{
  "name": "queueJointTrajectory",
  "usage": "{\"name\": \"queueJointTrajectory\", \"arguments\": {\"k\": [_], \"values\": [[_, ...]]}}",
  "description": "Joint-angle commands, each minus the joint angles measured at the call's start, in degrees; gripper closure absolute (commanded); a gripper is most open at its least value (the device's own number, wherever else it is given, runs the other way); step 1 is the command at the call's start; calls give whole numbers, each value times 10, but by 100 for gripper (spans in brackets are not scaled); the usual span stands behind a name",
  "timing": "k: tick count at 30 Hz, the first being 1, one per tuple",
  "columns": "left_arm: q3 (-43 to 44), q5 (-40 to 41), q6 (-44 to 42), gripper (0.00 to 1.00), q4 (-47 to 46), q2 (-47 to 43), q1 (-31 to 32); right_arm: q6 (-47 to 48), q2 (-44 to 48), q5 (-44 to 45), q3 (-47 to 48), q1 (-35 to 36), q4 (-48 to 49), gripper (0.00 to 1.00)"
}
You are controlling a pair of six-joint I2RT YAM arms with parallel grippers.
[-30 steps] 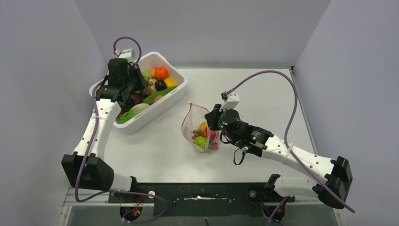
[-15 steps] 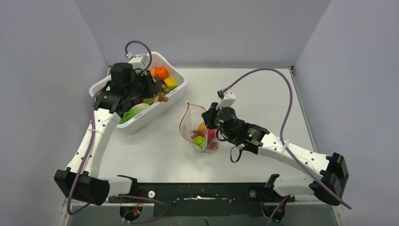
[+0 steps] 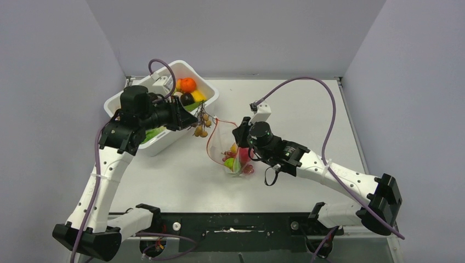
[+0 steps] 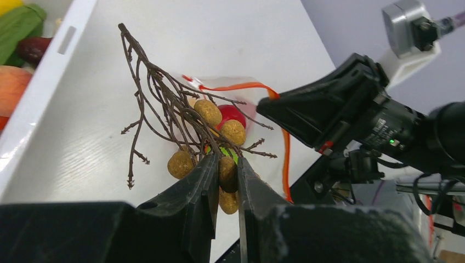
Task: Place the food in the zip-top bag and seal the zipper
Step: Pick up the fake fruit from the bin, then place the fake fruit in the bin.
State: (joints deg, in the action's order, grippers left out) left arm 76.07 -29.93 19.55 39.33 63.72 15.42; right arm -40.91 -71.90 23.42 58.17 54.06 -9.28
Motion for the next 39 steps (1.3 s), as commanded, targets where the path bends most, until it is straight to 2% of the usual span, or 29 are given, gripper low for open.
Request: {"name": "queueJointTrajectory", "arguments": {"k": [1,6,16,21,29,39], "values": [[-4,-73,23,92,-15,-31,4,4,-7,3,33,-5,51,100],[-24,-137,47,92,-36,-50,9,3,-19,-4,39,-6,56,100],[-64,-184,86,92,-74,-84,17,7,-25,-3,45,-9,61,100],[-90,-191,103,92,-91,-96,19,11,-25,2,49,-10,65,100],[-143,-214,153,91,-168,-108,21,20,-25,2,55,-10,69,100],[-178,-217,165,92,-188,-101,24,26,-22,3,55,-11,69,100]]}}
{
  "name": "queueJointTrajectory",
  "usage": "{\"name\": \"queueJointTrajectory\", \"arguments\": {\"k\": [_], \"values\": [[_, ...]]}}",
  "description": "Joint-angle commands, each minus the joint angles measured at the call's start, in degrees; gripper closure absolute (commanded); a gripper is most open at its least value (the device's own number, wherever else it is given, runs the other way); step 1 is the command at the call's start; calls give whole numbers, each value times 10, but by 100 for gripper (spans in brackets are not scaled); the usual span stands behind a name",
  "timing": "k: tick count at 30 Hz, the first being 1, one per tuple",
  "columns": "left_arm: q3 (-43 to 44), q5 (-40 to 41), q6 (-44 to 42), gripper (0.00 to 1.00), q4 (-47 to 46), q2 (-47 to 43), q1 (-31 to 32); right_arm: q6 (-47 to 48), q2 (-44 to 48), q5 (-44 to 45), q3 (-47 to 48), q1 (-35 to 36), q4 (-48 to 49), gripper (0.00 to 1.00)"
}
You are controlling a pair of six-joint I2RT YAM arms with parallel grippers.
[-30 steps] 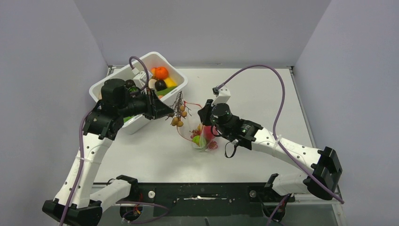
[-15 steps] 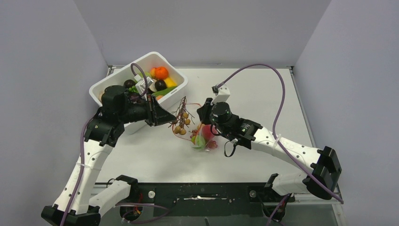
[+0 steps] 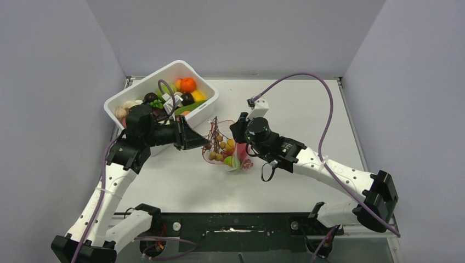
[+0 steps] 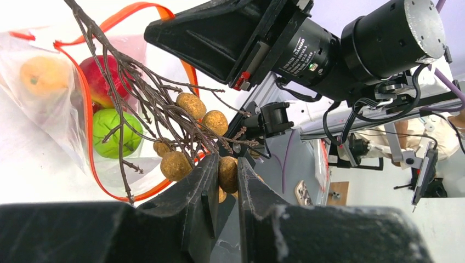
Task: Place the food in the zip-top bag and seal the zipper
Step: Place the fake fruit in the bin.
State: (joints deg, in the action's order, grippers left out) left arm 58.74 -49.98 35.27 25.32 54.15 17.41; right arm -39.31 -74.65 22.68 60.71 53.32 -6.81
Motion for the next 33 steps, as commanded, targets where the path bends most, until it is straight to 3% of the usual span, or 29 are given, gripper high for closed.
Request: {"name": "queueJointTrajectory", "arguments": {"k": [1,14,33], "values": [[-7,-19,11,92,-51,-4,4,11,6,11,29,-3,44,100],[-41,-62,100,92,-158,-32,13,8,-3,10,27,-7,51,100],[-47,-70,106,92,-140,-43,14,8,2,8,22,-8,45,100]]}}
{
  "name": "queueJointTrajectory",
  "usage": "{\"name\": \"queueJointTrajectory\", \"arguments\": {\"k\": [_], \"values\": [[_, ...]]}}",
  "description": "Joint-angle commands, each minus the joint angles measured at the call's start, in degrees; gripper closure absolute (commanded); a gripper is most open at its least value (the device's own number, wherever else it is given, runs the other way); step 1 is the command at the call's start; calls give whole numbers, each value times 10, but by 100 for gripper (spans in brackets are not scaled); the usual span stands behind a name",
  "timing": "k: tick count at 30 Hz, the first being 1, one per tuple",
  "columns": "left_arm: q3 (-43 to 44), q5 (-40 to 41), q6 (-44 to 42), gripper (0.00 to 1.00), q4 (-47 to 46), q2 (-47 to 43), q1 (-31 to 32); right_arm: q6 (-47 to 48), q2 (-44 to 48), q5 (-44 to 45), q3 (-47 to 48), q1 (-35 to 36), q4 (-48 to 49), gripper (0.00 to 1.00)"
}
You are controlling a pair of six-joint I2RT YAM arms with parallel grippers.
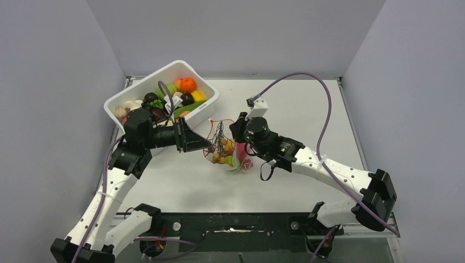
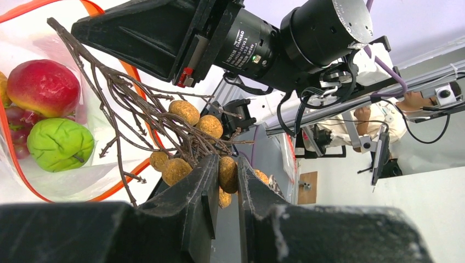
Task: Place the food in the zip-top bag and seal the zipper
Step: Place the fake fruit in the bin.
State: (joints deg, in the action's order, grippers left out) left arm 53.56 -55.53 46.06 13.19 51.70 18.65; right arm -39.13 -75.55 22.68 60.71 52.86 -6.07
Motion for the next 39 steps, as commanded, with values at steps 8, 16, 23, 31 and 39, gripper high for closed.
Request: {"name": "queueJointTrajectory", "arguments": {"k": [8,16,23,31,39], "values": [[7,-16,7,92,-11,-29,2,5,7,5,27,-4,37,100],[-7,-13,23,92,-20,-41,2,0,3,3,24,-2,40,100],[-17,3,11,92,3,-19,2,-1,5,0,22,-3,41,100],[-12,51,-14,92,4,18,2,2,1,-13,25,3,44,100],[-39,82,9,92,-94,77,2,5,-7,-38,24,13,49,100]]}}
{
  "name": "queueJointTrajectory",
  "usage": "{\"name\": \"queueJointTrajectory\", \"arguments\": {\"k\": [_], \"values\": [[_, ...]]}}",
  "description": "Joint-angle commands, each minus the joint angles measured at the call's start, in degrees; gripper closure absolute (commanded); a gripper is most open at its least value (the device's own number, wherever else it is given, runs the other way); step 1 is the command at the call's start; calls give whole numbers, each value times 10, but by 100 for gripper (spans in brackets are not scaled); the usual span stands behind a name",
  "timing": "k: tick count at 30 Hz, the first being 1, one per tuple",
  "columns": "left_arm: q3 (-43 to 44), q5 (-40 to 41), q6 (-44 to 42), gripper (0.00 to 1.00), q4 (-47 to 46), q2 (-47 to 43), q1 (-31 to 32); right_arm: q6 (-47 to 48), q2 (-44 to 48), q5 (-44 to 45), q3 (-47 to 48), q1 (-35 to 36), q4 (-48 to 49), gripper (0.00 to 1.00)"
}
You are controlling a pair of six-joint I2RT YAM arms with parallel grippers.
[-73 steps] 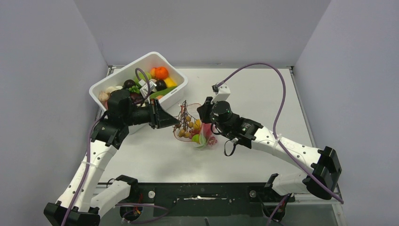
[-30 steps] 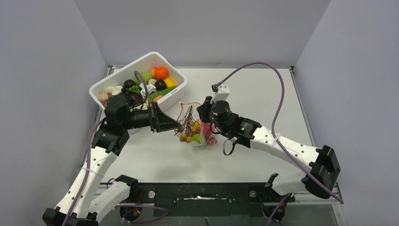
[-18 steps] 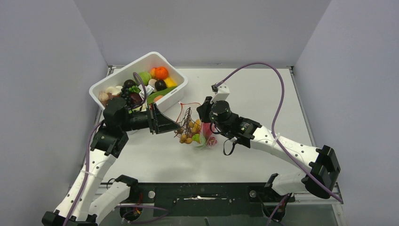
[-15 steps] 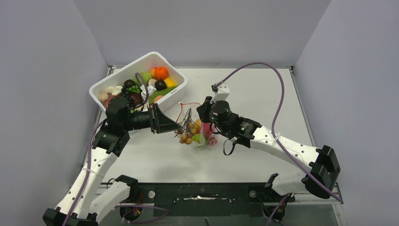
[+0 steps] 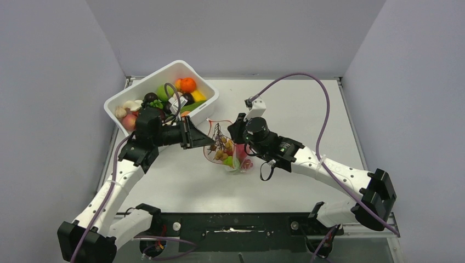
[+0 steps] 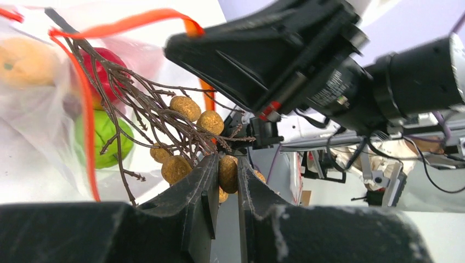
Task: Place the food in the zip-top bag and seal the zipper
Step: Place the fake fruit in the bin.
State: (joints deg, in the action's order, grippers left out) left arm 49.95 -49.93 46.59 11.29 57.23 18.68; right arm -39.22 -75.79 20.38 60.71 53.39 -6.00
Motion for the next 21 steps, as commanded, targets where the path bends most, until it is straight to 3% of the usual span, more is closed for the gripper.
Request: {"name": "queueJointTrajectory", "arguments": {"k": [1,16,19,21], "values": [[-4,37,-2,92,-78,28,2,6,-5,-15,23,9,49,100],[-56,125,-59,90,-109,75,7,-4,1,-35,25,11,59,100],[-58,129,-62,83,-113,71,7,-6,-2,-35,29,11,60,100],[-55,126,-65,66,-107,67,8,-8,-3,-36,30,11,58,100]]}}
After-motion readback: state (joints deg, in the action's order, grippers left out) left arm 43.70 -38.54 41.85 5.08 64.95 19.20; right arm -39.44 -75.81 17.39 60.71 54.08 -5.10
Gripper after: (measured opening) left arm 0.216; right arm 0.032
